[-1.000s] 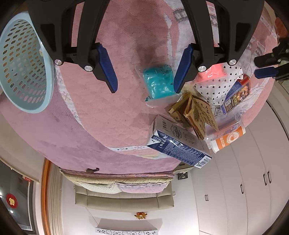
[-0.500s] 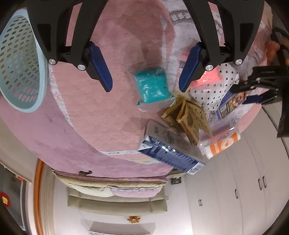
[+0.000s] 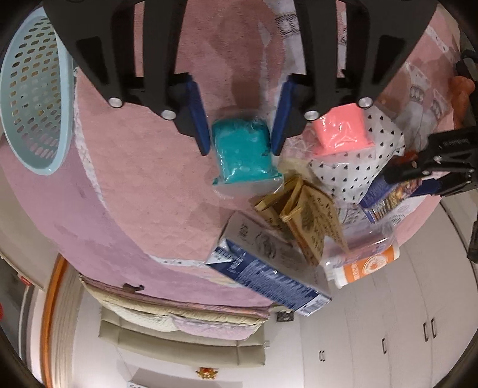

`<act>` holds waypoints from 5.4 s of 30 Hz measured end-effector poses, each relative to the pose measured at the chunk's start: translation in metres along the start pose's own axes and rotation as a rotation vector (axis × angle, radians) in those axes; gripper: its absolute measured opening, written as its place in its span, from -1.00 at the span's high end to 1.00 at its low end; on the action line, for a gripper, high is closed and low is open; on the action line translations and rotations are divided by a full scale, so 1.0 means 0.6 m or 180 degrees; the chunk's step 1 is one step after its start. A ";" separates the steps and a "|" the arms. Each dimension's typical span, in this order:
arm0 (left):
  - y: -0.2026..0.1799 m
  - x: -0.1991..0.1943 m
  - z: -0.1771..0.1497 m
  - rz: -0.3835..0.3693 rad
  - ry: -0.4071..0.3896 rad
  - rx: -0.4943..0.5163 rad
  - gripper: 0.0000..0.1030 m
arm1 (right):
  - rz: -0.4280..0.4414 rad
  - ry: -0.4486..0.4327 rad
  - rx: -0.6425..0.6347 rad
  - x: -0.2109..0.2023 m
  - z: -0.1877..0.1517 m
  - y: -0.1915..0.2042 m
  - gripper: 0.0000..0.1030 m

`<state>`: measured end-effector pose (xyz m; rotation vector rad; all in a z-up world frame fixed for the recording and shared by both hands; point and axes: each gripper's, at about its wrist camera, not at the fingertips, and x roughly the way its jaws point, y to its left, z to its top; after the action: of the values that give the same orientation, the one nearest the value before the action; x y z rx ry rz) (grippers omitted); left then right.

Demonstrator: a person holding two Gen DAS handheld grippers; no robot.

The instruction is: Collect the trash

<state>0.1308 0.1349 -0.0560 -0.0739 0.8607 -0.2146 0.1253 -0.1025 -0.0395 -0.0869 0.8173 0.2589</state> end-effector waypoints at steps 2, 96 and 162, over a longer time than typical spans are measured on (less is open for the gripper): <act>0.003 -0.018 -0.003 -0.0014 -0.0088 -0.0050 -0.29 | 0.0010 -0.0040 -0.0004 -0.005 -0.001 0.001 0.30; 0.056 -0.040 0.055 -0.0256 -0.0383 -0.0535 -0.36 | 0.0643 -0.0017 0.0019 -0.032 -0.022 0.065 0.01; -0.266 -0.068 0.042 -0.0844 -0.0449 0.0603 0.62 | -0.0113 -0.0552 0.0919 -0.180 -0.017 -0.161 0.30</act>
<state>0.0987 -0.0127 0.0149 -0.0253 0.6853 -0.5324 0.0727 -0.2186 0.0301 0.1897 0.6727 0.1111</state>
